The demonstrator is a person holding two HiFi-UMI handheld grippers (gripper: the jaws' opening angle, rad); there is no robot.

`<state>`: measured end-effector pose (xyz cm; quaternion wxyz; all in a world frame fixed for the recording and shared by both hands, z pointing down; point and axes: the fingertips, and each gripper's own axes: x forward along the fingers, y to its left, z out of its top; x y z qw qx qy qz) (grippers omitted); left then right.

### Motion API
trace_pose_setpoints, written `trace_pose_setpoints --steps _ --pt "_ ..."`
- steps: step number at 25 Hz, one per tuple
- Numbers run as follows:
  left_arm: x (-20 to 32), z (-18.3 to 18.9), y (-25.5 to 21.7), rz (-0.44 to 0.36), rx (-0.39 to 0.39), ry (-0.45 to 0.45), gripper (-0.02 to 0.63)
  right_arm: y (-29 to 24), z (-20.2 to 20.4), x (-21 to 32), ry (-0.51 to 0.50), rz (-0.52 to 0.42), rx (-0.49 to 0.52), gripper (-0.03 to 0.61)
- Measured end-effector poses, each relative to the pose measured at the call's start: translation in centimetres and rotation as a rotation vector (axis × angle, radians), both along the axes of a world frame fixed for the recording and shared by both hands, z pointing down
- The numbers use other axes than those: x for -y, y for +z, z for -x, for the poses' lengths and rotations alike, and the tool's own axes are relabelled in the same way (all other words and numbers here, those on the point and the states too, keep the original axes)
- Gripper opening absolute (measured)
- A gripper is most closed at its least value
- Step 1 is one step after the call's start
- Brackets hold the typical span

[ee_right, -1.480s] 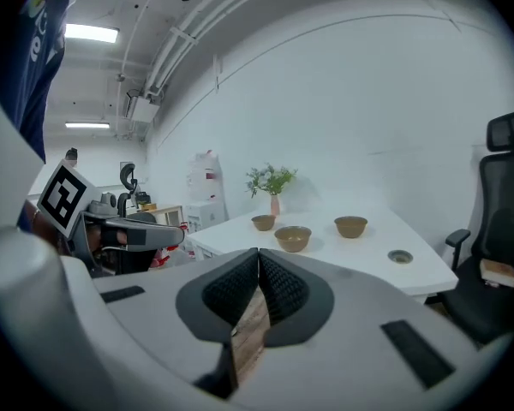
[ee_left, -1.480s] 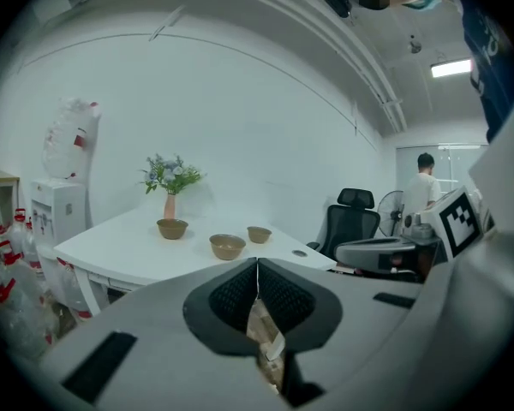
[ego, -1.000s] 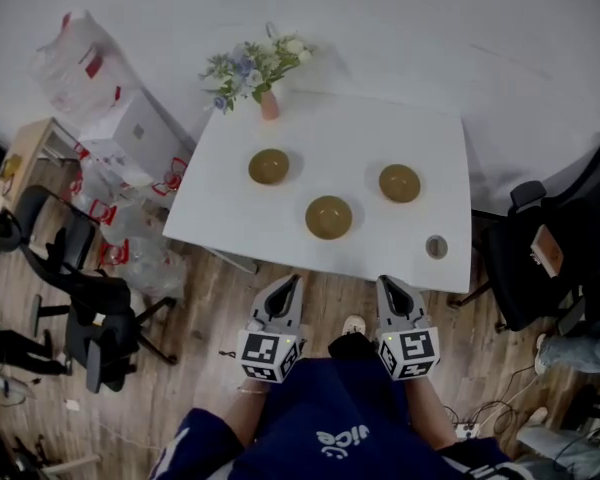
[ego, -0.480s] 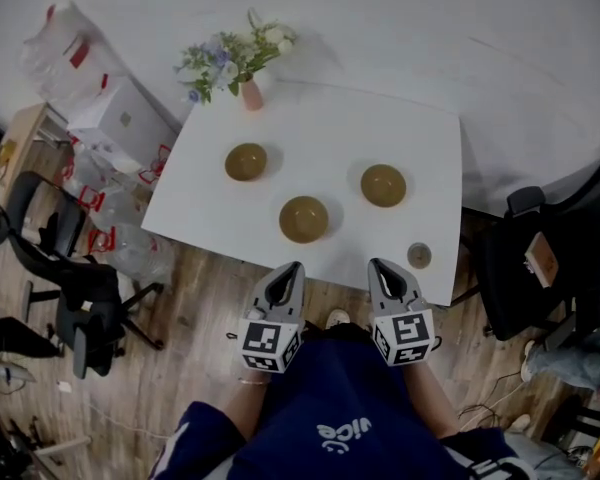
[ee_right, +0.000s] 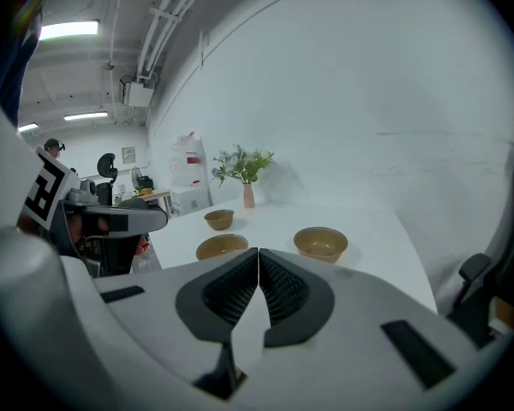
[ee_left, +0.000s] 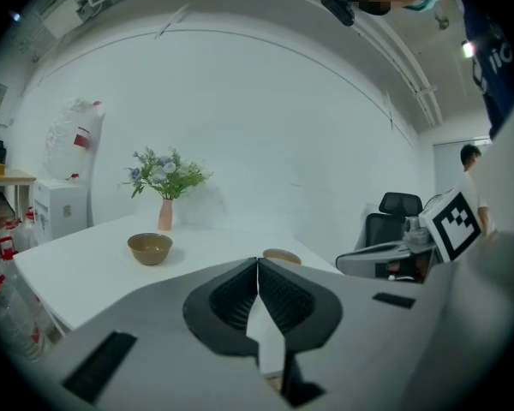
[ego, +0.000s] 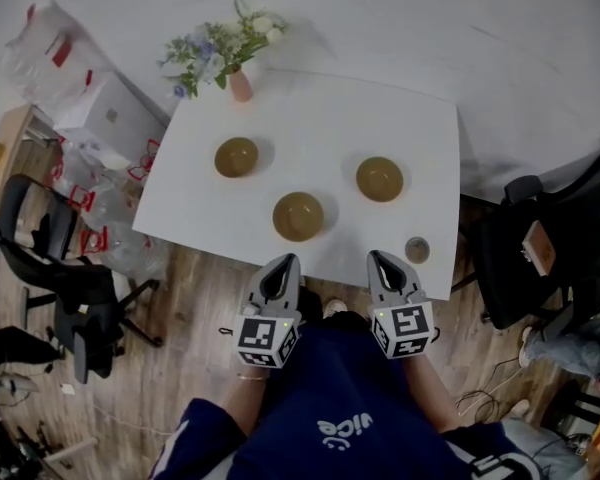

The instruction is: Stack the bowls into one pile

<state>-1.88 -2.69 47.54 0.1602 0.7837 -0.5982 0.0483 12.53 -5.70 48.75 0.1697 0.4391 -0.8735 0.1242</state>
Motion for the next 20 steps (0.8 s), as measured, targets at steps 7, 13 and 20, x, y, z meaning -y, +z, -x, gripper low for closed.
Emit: trace_pose_setpoints --steps 7,13,20 --pt "3.4 0.1 -0.3 -0.001 0.003 0.071 0.018 -0.2 0.4 2.5 0.05 0.006 -0.008 0.025" --pt "5.9 0.1 -0.3 -0.005 0.0 0.112 0.018 -0.7 0.3 4.8 0.092 -0.008 -0.008 0.027" --pt "7.9 0.1 -0.7 -0.011 0.011 0.153 0.018 -0.7 -1.5 7.8 0.173 -0.002 0.008 0.127"
